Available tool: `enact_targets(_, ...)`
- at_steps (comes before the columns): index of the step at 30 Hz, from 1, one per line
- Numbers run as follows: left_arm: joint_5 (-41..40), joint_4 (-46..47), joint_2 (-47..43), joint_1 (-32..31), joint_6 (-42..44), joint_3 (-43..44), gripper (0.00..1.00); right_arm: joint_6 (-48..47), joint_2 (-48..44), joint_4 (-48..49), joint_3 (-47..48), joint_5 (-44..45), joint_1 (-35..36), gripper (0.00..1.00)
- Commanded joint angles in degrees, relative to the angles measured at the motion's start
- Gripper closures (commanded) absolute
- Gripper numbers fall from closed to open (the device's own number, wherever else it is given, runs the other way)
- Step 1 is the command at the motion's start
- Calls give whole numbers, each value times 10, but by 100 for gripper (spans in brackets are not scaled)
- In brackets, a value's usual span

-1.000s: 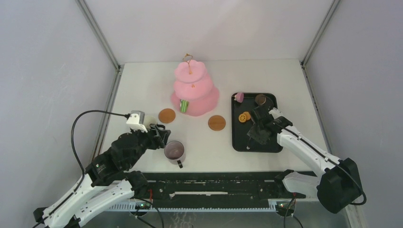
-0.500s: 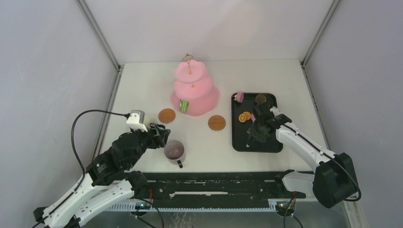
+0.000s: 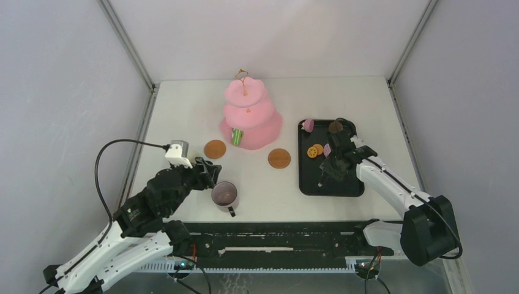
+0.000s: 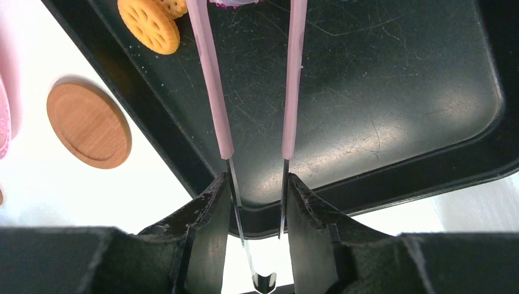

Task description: Serve the afternoon tea

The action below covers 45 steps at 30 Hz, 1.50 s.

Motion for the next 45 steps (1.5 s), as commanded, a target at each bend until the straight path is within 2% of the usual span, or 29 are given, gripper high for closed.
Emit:
enact_targets(1,-5,24,7,-1,13,13,31,-11,3,27,1,-5,-10,56)
enact_targets(34,-4,41,44,-1,7,8,31,-33,50,89,-19,-55,-65,57)
enact_targets(38,-4,41,47,-1,7,7,30,-33,48,104,-28,-67,-70,60)
enact_targets(42,-3,41,50,-1,6,7,30,-32,49,111,-30,-79,-73,71)
enact_targets(45,-3,40,50,-1,6,9,31,-30,46,114,-33,-83,-74,76)
